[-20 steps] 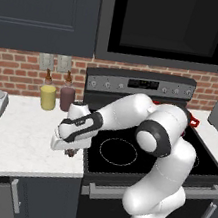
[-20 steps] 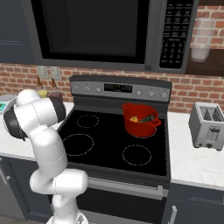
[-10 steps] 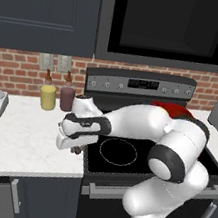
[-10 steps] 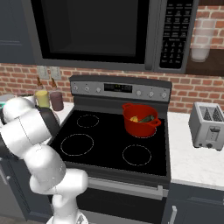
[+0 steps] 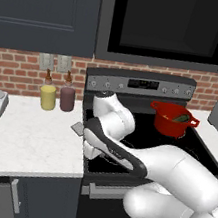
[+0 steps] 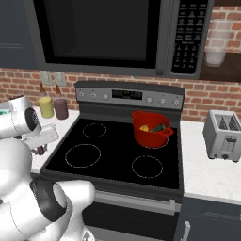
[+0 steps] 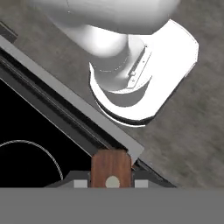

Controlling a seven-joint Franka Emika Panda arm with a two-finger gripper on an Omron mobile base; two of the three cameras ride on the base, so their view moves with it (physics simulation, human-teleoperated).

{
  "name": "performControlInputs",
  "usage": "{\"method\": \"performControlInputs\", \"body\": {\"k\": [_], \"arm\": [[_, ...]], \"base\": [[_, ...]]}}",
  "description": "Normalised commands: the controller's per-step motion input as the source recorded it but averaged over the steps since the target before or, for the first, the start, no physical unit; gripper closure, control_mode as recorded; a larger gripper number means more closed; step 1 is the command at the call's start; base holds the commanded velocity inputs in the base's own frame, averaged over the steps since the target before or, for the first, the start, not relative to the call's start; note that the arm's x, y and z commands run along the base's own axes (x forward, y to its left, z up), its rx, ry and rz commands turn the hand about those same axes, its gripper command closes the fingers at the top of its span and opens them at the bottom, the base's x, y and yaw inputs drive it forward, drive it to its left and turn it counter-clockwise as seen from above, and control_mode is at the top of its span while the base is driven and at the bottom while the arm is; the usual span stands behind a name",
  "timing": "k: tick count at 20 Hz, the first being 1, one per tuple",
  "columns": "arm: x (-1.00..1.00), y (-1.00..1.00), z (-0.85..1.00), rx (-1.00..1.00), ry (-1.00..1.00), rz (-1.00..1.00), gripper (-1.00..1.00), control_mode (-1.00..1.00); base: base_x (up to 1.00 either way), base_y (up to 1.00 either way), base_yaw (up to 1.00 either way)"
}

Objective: Put the cucumber and squash in the pot. Retrieve the spatula and lightly stir the vegetables in the pot.

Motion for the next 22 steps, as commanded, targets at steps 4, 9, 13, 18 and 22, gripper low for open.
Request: {"method": "performControlInputs", "body": {"k": [4, 9, 13, 18, 22], "arm": [[-0.52, -1.0, 0.9, -0.21, 0.0, 0.17, 1.0, -1.0], [-0.26, -1.0, 0.9, -0.27, 0.0, 0.12, 1.0, -1.0], [-0.03, -1.0, 0.71, -0.37, 0.02, 0.13, 1.0, -1.0], [0.0, -1.0, 0.45, -0.46, 0.06, 0.11, 1.0, -1.0], [0.02, -1.0, 0.28, -0.51, 0.04, 0.07, 1.0, -1.0]], "base": [[0.0, 0.0, 0.0], [0.0, 0.0, 0.0], [0.0, 0.0, 0.0], [0.0, 0.0, 0.0], [0.0, 0.0, 0.0]]}}
